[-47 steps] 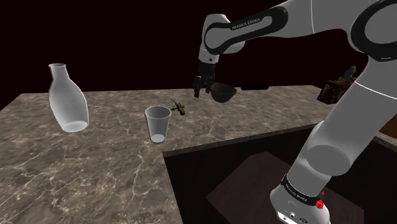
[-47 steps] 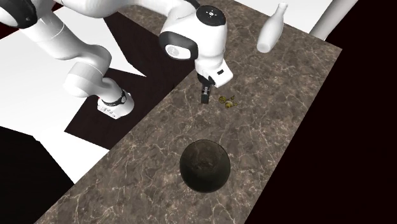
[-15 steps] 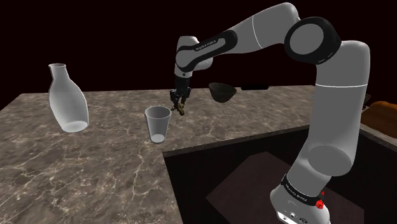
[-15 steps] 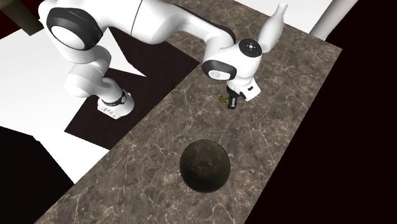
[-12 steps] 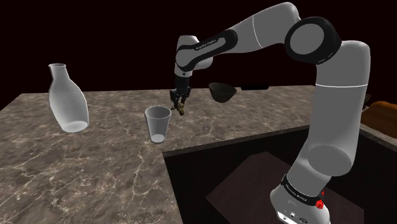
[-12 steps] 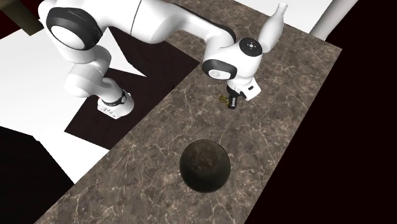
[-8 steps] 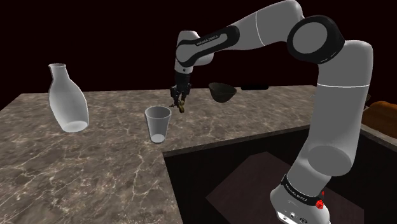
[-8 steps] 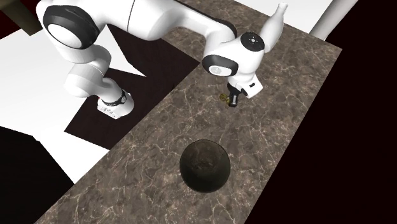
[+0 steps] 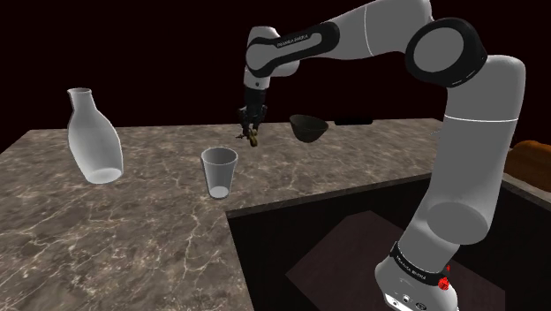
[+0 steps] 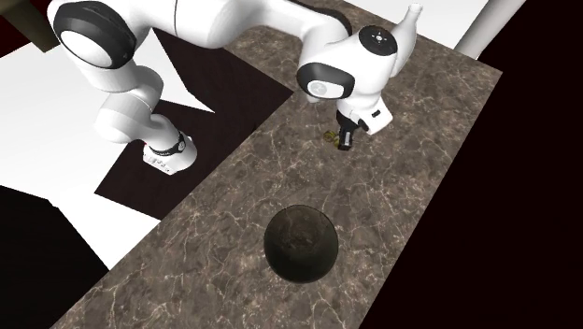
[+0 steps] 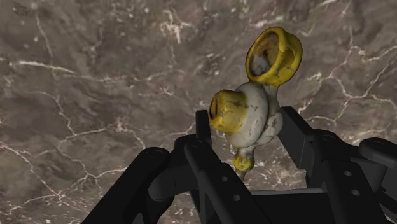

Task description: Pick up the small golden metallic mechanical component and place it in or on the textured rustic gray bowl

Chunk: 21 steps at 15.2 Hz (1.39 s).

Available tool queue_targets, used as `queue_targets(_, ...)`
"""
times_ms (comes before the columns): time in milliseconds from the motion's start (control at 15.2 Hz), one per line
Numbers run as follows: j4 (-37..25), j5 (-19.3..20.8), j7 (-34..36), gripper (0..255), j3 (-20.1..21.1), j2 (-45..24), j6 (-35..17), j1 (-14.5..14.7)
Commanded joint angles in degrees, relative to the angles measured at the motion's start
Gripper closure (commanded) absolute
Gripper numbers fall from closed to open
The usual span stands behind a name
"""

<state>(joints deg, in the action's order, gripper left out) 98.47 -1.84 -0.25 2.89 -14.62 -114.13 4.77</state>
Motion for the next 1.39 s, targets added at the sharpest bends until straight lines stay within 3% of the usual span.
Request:
queue_targets(0,-1.28,0.03,0.15,255,0.03,0.12,1.42,0.06)
queue_targets(1188,-13.94,0.11,0.61,255,0.05,1.02,14.97,0.06)
queue_targets(1320,-13.14,-0.05,-0.62,255,-0.39,1.78,14.98,-0.72)
